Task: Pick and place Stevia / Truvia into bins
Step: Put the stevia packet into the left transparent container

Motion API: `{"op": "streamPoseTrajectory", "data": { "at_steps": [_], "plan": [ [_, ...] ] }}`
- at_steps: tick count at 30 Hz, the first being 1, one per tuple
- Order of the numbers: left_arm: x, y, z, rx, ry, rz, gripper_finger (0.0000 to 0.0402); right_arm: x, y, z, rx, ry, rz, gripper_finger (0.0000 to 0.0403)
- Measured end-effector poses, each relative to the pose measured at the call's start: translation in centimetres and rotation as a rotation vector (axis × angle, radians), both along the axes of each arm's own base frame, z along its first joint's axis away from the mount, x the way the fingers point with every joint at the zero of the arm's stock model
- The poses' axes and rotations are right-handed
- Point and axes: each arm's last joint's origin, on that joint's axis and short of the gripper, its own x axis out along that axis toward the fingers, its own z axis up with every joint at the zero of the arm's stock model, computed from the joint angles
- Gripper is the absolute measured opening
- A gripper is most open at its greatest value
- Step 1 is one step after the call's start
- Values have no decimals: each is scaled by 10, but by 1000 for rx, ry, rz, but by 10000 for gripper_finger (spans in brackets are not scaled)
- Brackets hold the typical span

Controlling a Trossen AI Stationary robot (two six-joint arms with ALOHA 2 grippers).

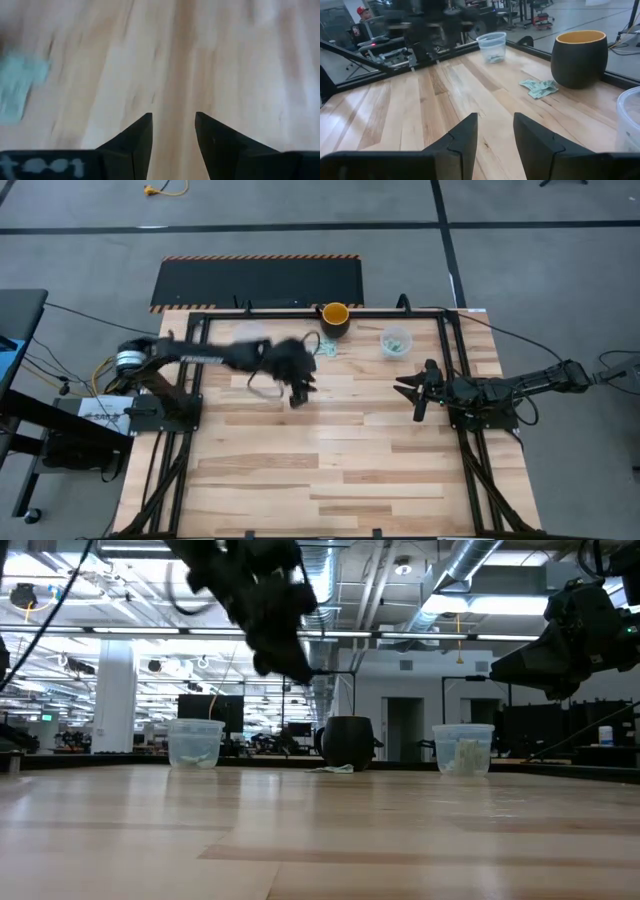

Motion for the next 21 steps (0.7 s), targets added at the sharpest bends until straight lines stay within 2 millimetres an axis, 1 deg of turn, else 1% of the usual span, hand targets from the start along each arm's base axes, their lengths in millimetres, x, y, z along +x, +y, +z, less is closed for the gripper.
{"op": "streamPoseTrajectory", "data": {
  "at_steps": [1,3,5,6,7,9,10,12,15,16,18,21],
  "plan": [
    [0,-14,1,34,-69,24,138,0,0,0,0,0,0,121],
    [-1,-39,-2,122,-241,127,138,0,0,0,0,0,1,121],
    [-7,-60,-16,196,-422,286,138,0,0,0,0,0,0,121],
    [-12,-68,-28,208,-506,365,138,0,0,0,0,0,1,121],
    [-15,-73,-42,212,-572,437,138,0,0,0,0,0,0,121],
    [-20,-71,-67,181,-681,563,138,0,0,0,0,0,1,121],
    [-19,-65,-75,154,-737,633,138,0,0,0,0,1,1,121],
    [-10,-53,-87,121,-800,684,138,0,0,0,0,0,0,121],
    [15,-37,-103,111,-725,631,138,0,0,0,0,1,1,121],
    [23,-32,-105,113,-684,618,138,0,0,0,0,0,1,121],
    [35,-21,-105,143,-589,645,138,0,0,0,0,1,1,121],
    [43,-11,-105,216,-463,708,138,0,0,0,0,0,1,121]
  ]
}}
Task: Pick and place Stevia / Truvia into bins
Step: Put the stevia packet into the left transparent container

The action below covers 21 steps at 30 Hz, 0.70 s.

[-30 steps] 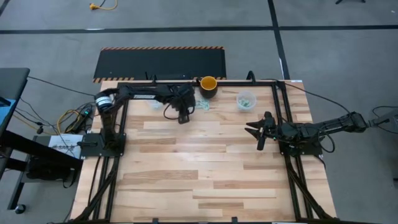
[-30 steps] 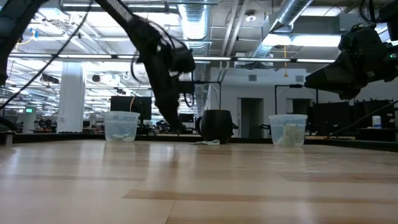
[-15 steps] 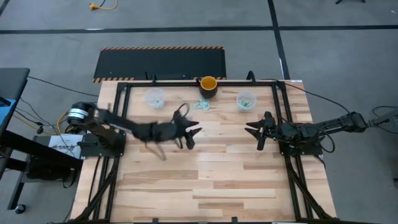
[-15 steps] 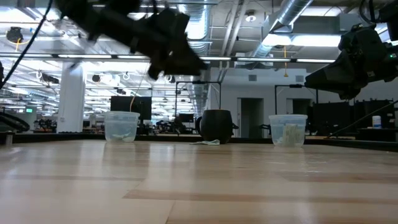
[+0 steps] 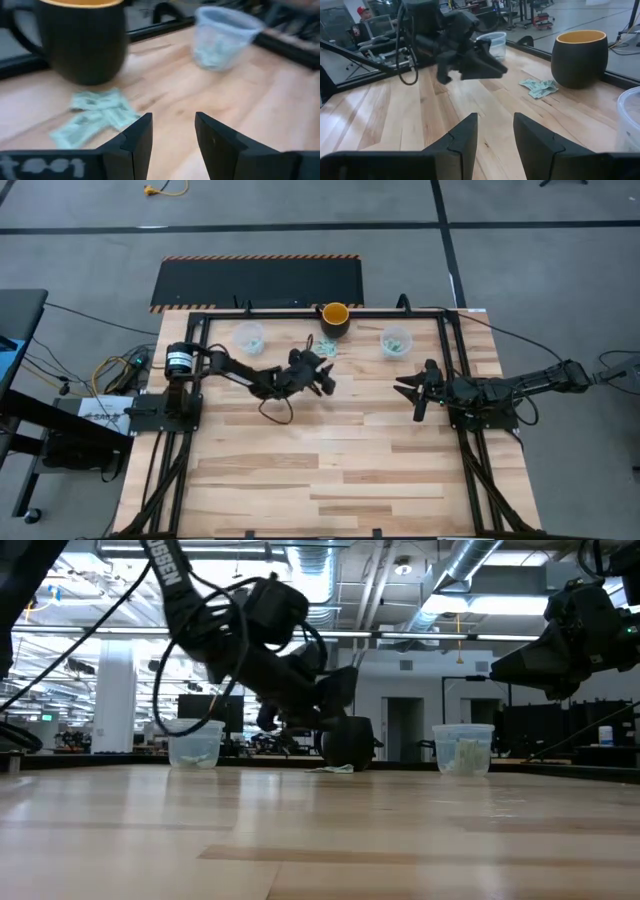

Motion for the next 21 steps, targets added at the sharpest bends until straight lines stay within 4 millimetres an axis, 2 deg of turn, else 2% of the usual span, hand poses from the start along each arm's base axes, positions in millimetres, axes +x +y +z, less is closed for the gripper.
{"op": "streamPoseTrajectory", "data": {
  "at_steps": [3,11,21],
  "plan": [
    [5,3,3,27,67,72,138,0,0,0,0,0,0,121],
    [-3,18,-5,1,160,181,138,0,0,0,0,1,0,121],
    [-9,36,-11,-59,225,119,138,0,0,0,0,1,0,121]
  ]
}}
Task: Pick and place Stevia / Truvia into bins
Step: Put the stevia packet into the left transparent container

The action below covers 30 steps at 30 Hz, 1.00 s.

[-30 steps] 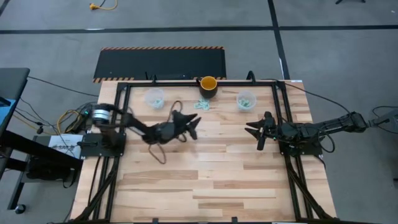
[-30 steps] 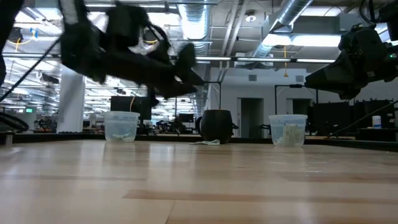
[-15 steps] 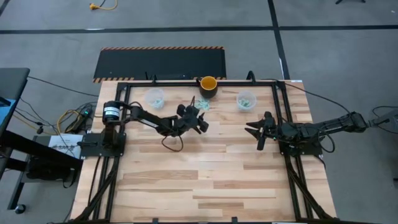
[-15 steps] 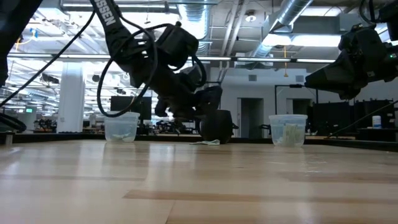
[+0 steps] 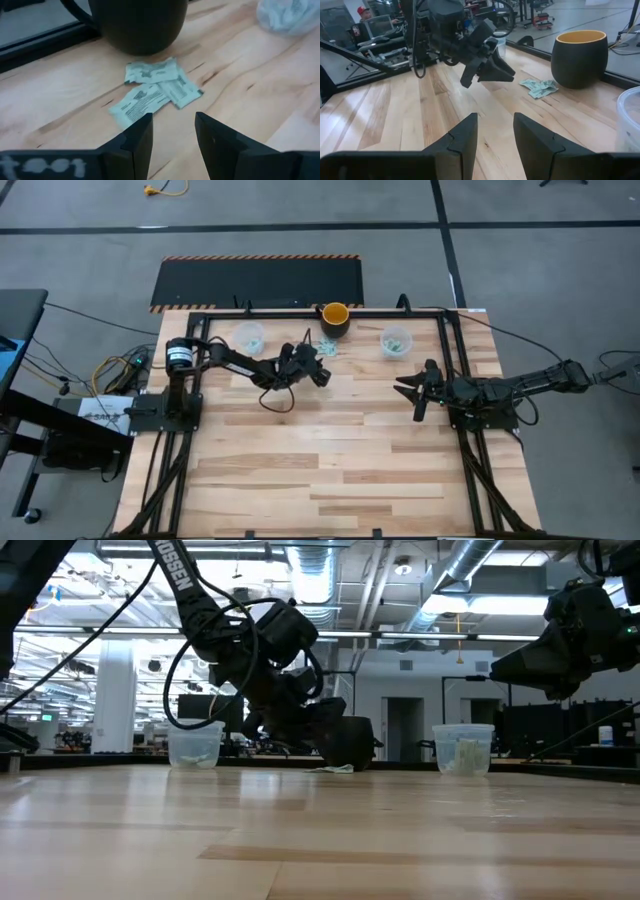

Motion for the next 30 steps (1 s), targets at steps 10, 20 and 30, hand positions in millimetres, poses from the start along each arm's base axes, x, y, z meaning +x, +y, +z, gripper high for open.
{"op": "streamPoseTrajectory", "data": {
  "at_steps": [10,20,30],
  "plan": [
    [-6,11,-7,-56,116,-131,138,0,0,0,0,0,0,121],
    [-10,27,-7,-78,121,-163,138,0,0,0,0,0,0,121],
    [-7,35,-1,0,128,-196,138,0,0,0,-1,0,-5,121]
  ]
}}
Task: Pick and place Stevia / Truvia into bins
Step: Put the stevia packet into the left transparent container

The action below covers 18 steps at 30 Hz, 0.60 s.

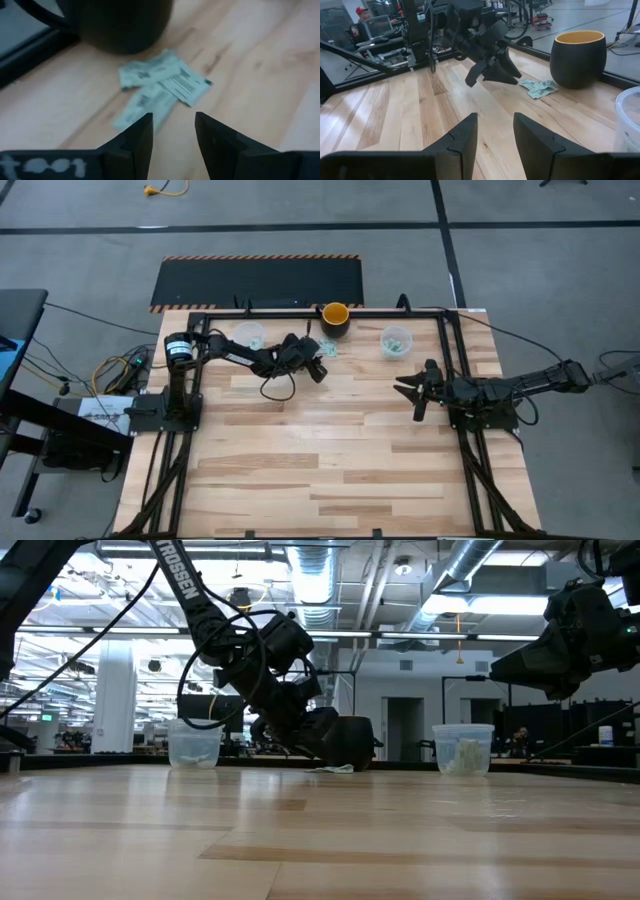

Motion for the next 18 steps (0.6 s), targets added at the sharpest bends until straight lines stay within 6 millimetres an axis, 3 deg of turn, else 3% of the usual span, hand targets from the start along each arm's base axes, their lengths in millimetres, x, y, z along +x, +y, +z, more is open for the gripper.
{"op": "streamPoseTrajectory", "data": {
  "at_steps": [18],
  "plan": [
    [0,13,4,-32,65,-26,138,0,-1,0,-5,-1,-23,121]
  ]
}}
